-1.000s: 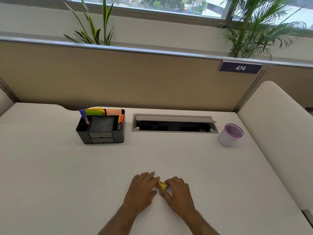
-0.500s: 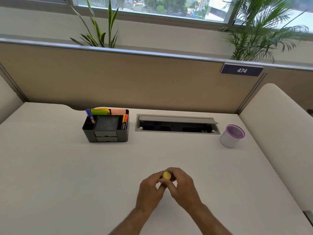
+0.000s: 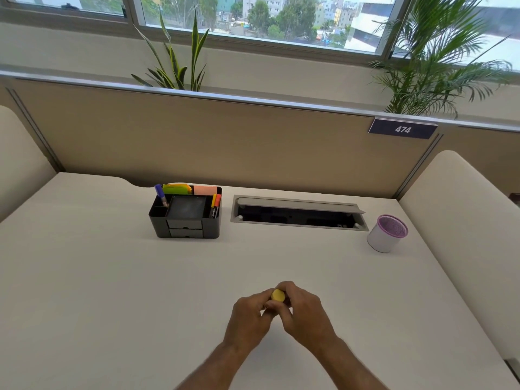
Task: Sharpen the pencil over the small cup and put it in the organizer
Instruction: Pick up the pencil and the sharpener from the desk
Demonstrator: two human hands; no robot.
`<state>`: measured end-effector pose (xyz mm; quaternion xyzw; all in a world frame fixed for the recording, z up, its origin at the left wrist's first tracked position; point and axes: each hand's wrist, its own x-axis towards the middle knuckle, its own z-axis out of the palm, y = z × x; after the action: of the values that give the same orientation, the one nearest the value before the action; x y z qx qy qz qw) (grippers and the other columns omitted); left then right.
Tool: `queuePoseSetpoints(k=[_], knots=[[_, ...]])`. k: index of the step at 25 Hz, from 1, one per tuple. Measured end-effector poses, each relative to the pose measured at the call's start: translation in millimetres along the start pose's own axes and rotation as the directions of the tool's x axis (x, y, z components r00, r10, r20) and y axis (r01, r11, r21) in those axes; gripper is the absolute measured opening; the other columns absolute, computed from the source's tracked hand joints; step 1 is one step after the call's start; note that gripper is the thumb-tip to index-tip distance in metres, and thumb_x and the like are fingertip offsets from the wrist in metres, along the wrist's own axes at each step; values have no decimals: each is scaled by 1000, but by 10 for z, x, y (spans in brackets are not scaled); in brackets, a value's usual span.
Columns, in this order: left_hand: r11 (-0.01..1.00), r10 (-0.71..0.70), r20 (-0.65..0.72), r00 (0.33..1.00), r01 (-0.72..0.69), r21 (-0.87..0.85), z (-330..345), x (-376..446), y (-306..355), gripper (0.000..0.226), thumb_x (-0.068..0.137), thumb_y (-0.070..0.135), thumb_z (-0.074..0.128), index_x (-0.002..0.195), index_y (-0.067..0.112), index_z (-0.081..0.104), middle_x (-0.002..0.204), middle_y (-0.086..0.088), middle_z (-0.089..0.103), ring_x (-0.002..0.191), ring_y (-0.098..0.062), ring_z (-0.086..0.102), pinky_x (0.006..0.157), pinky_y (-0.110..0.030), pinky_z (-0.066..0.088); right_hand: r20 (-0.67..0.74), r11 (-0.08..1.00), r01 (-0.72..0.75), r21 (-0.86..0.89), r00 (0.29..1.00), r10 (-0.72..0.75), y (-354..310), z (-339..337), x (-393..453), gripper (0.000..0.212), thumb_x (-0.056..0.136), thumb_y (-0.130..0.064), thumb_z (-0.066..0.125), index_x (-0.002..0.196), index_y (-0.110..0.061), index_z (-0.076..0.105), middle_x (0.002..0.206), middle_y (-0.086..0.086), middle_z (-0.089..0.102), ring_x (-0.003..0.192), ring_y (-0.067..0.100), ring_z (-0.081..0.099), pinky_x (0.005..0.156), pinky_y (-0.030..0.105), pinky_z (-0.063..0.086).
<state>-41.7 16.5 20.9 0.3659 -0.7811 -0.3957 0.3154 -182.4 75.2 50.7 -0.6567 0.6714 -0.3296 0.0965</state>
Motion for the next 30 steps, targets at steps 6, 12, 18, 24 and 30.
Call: queuePoseSetpoints(k=[6, 12, 18, 24, 30], knots=[[999, 34, 25, 999, -35, 20, -8, 1, -27, 27, 89, 19, 71, 111, 34, 66, 85, 19, 75, 72, 0, 66, 67, -11, 51, 27, 999, -14, -30, 1000, 15, -24, -42, -16, 28, 93, -38, 61, 98, -11, 56, 69, 3, 68, 56, 19, 62, 53, 34, 53], [998, 53, -5, 999, -53, 26, -61, 2, -63, 32, 88, 19, 72, 114, 34, 62, 89, 24, 70, 72, 15, 61, 67, -6, 48, 80, 998, -55, 5, 995, 55, -84, -74, 58, 45, 92, -59, 50, 104, -15, 53, 76, 3, 72, 64, 21, 68, 60, 37, 57], [997, -5, -51, 999, 1, -76, -83, 50, -89, 22, 86, 23, 74, 108, 27, 70, 95, 13, 77, 86, -9, 71, 76, -31, 59, -183, 957, -127, 259, 967, 178, -145, -90, 68, 39, 80, -53, 70, 101, -20, 70, 87, -11, 73, 81, 9, 70, 67, 23, 58], [991, -114, -122, 986, 105, -84, -93, 45, -193, 26, 79, 21, 82, 104, 23, 73, 90, 22, 72, 86, 0, 69, 78, -15, 55, -81, 638, -338, 692, 842, 533, -45, -20, 4, 31, 82, -16, 80, 110, -28, 74, 93, -1, 76, 87, 18, 71, 76, 33, 61], [979, -192, -136, 972, 179, -100, -127, 35, -282, 25, 78, 21, 82, 101, 25, 73, 85, 27, 72, 86, 4, 69, 77, -12, 54, 34, 611, -543, 576, 763, 646, 134, 162, -132, 22, 67, -8, 87, 76, -23, 74, 81, -8, 78, 76, 12, 75, 66, 22, 58]])
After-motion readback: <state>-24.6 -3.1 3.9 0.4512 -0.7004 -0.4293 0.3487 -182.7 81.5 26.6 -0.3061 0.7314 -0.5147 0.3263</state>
